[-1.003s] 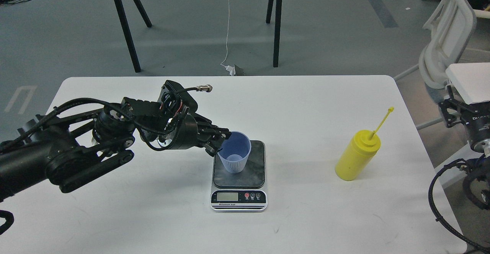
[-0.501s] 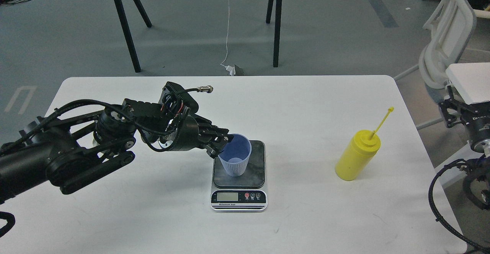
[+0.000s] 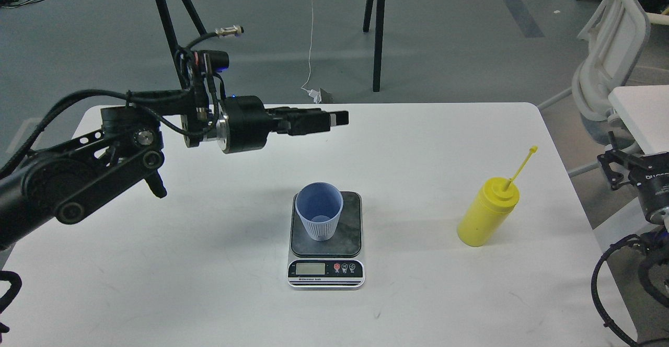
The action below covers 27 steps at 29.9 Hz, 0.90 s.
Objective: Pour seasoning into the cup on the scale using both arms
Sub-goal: 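Open the left gripper and withdraw it from the cup, then move the right gripper to the yellow squeeze bottle and grasp it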
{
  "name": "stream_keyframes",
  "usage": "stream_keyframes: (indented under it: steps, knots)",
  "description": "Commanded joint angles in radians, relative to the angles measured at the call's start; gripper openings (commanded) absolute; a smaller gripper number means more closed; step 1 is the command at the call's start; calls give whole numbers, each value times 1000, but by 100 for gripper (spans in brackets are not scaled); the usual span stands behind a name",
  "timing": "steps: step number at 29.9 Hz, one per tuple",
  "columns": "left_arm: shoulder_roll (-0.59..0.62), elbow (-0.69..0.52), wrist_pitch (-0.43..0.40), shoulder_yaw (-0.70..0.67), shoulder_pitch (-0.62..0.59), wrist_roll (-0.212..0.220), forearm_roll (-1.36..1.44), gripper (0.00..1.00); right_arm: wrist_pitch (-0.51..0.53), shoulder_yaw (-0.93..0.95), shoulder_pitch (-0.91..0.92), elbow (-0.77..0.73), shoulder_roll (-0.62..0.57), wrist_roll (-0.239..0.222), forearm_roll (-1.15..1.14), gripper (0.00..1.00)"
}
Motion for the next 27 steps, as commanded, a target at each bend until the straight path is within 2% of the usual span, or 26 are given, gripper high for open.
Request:
stream_keyframes:
  steps: [1, 6, 10, 14, 22, 27]
  knots:
    - [-12, 92, 50, -62, 8, -11, -383, 96, 0, 21, -130, 113, -3, 6, -2, 99]
    - [-34, 253, 57, -113, 8, -12, -842, 99, 0, 29, -284, 225, 12, 12, -1, 99]
    - [-26, 324, 63, -125, 8, -14, -1017, 99, 0, 27, -380, 294, 53, 38, 1, 99]
    - [-11, 349, 61, -200, 61, 0, -1173, 99, 0, 7, -440, 353, 148, 40, -2, 98]
    - [11, 344, 64, -226, 106, -2, -1223, 99, 0, -142, -396, 364, 256, 37, -4, 98]
    - [17, 344, 73, -229, 108, -3, -1221, 99, 0, -180, -341, 312, 306, 40, -16, 98]
